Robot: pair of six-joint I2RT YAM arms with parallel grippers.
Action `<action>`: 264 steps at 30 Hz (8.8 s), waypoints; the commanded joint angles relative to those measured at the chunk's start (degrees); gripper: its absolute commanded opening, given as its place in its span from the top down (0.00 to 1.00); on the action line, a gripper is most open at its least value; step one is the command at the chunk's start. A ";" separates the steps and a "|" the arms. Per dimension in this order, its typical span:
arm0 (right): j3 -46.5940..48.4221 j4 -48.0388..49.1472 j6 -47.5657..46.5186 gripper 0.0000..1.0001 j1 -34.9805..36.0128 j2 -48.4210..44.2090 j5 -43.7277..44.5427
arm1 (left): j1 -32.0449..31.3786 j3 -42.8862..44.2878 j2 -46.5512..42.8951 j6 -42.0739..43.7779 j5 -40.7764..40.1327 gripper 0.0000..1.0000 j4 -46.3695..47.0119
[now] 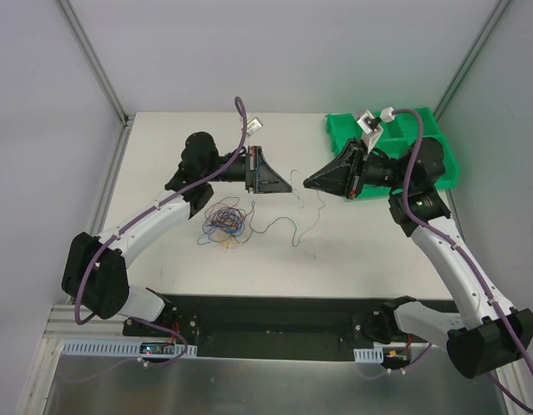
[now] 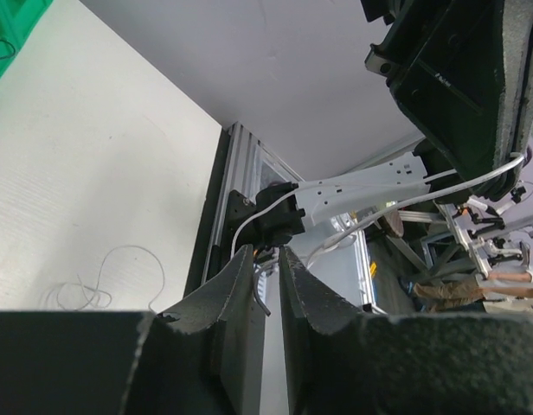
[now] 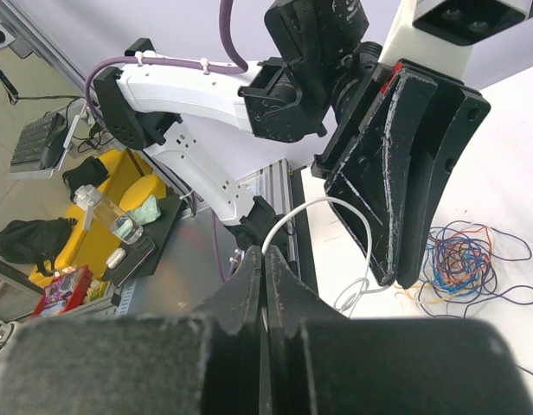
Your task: Untangle the cables
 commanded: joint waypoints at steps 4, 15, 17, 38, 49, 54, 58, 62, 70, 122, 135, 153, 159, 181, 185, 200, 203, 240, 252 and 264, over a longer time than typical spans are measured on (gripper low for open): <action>1.06 -1.19 -3.51 1.00 -0.51 -1.28 2.48 | -0.46 0.37 -2.19 3.93 -0.56 0.68 -2.41; 29.60 -44.44 -27.25 1.00 -5.08 3.45 36.22 | 3.58 3.38 -3.78 16.87 -21.49 0.20 -33.11; 36.80 -47.69 -27.96 1.00 -6.75 5.91 41.49 | 4.11 2.14 -3.08 16.25 -21.14 0.20 -33.11; 59.07 -32.77 -35.70 1.00 -26.26 29.81 52.51 | 4.29 -0.24 -3.69 18.27 -18.51 0.15 -33.11; 48.97 -27.67 -31.56 1.00 -31.72 35.98 49.08 | 4.29 -0.06 -4.30 18.18 -18.85 0.15 -33.55; 45.02 -27.76 -30.95 1.00 -31.80 36.51 49.34 | 4.29 -0.24 -4.92 18.36 -19.38 0.15 -34.17; 34.49 -24.00 -29.72 1.00 -31.72 33.97 50.39 | 4.55 -0.50 -5.62 18.62 -20.52 0.15 -34.78; 27.97 -22.22 -29.72 1.00 -31.72 34.48 49.52 | 4.82 0.02 -5.89 18.45 -20.18 0.15 -36.01; 26.57 -31.36 -30.95 1.00 -31.89 37.83 53.37 | 4.91 1.34 -6.06 17.22 -19.21 0.15 -37.16; 15.30 -16.77 0.68 0.35 16.27 46.16 44.24 | 14.05 -6.05 3.85 18.71 -34.86 0.34 -48.85; 14.86 -10.89 4.56 0.65 19.52 53.56 42.39 | 12.55 -3.40 11.95 15.72 -38.80 0.37 -48.49; 7.83 -31.18 -11.87 1.00 15.22 8.58 51.88 | 15.80 -7.71 16.18 14.58 -47.94 0.41 -48.67; 15.47 -37.16 -17.31 0.99 13.02 0.57 55.57 | 15.89 -7.71 16.70 14.93 -47.60 0.37 -48.58; 31.65 -44.90 -33.59 1.00 12.23 -13.94 74.57 | 15.98 -8.24 11.26 15.98 -45.84 0.14 -48.23; 27.18 -44.11 -31.22 1.00 12.32 -14.29 71.24 | 15.98 -7.19 7.75 16.07 -43.91 0.14 -49.02; -1.91 -43.23 -22.17 1.00 12.32 -15.44 70.87 | 15.98 4.76 -6.76 24.07 -28.54 0.01 -49.90; -4.73 -43.58 -20.84 1.00 12.23 -10.88 70.26 | 15.80 6.61 -7.21 25.03 -25.02 0.01 -49.90; 8.62 -48.77 -46.32 0.16 16.89 37.56 63.93 | 16.24 3.89 -5.98 29.34 -18.95 0.01 -49.90; 8.19 -45.08 -49.15 0.27 16.89 44.15 61.54 | 16.24 3.37 -6.42 29.52 -19.82 0.01 -49.81; 0.02 -39.36 -39.05 1.00 19.70 35.83 72.20 | 16.68 3.19 -5.98 29.26 -20.26 0.02 -49.81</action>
